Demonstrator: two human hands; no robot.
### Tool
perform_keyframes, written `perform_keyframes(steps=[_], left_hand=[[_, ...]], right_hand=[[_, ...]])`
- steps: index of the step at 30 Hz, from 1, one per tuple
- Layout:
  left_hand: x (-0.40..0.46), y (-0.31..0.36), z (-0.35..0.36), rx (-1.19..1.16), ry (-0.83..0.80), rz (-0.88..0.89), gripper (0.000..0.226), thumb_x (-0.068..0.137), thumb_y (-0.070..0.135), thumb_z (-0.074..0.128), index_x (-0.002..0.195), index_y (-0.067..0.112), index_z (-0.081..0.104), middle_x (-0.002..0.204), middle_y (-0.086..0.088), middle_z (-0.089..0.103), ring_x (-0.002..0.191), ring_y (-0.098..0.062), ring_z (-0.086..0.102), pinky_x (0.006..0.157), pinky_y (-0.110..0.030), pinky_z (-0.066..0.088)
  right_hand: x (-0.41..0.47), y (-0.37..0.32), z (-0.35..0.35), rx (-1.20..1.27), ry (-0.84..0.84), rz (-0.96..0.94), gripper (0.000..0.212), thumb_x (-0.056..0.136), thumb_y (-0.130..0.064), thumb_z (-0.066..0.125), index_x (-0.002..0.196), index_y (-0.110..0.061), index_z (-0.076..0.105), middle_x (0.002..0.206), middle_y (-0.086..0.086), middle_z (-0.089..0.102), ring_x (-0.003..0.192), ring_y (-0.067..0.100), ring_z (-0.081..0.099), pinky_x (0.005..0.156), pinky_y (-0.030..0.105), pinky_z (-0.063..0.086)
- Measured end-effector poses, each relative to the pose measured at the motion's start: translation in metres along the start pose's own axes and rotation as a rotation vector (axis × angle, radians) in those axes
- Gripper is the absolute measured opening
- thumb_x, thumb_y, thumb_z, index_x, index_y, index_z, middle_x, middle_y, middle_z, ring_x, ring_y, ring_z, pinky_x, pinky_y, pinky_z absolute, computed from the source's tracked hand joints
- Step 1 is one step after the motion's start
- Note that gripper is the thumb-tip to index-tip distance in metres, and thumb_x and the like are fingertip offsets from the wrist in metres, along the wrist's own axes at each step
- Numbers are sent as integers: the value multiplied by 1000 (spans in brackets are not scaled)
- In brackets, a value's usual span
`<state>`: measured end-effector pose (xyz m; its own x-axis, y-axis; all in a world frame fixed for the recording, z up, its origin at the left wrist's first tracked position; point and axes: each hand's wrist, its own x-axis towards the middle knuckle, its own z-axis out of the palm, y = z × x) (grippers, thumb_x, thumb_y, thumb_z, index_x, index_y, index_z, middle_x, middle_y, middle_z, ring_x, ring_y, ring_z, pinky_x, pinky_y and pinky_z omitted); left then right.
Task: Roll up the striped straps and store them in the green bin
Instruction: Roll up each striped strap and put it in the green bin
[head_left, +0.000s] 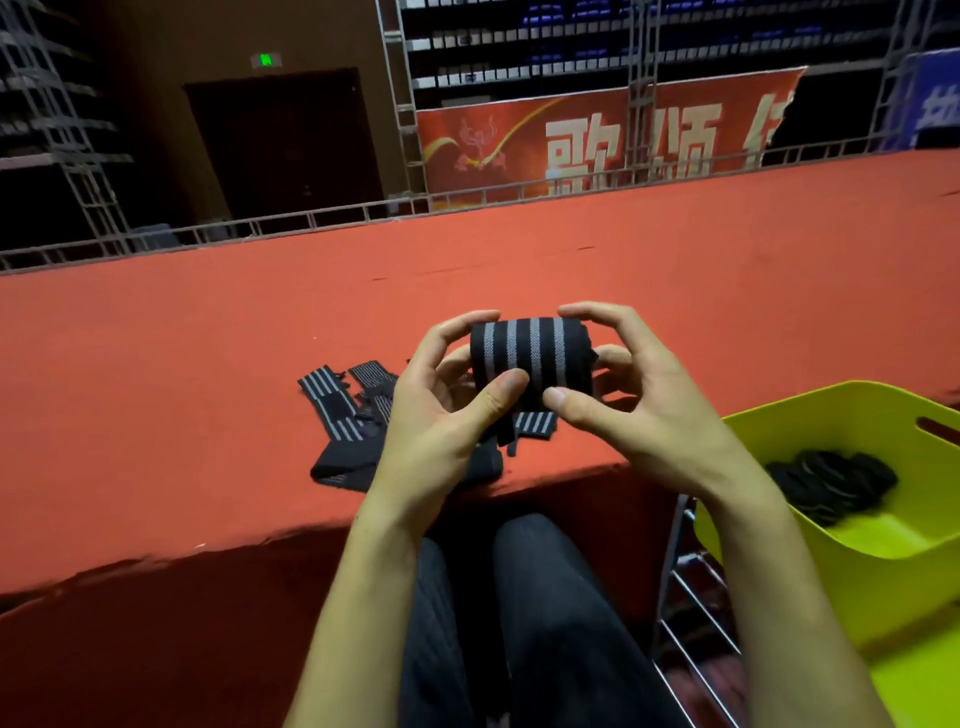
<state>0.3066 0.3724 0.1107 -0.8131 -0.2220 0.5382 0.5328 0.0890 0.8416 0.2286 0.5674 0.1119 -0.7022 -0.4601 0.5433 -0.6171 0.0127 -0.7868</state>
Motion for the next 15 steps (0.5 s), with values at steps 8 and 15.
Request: perform_keyframes(steps=[8,15], left_hand=[[24,-52,56,83,-168,-57,51,97,8,77,144,11,57,126,-14,74,114,-24,73,103,-50,59],[53,-109,138,221,-389,-64,51,96,22,83,142,23,61,121,1,78,115,-18,74,100,-52,58]], right_hand=[[-26,41,-55,-120,153,36,56,85,-29,87,132,-38,56,102,-3,77,96,19,76,91,40,61],[-57,73,-140,-364,253,161,57,82,-34,89,130,-42,59,102,-9,76,101,13,73,95,47,57]])
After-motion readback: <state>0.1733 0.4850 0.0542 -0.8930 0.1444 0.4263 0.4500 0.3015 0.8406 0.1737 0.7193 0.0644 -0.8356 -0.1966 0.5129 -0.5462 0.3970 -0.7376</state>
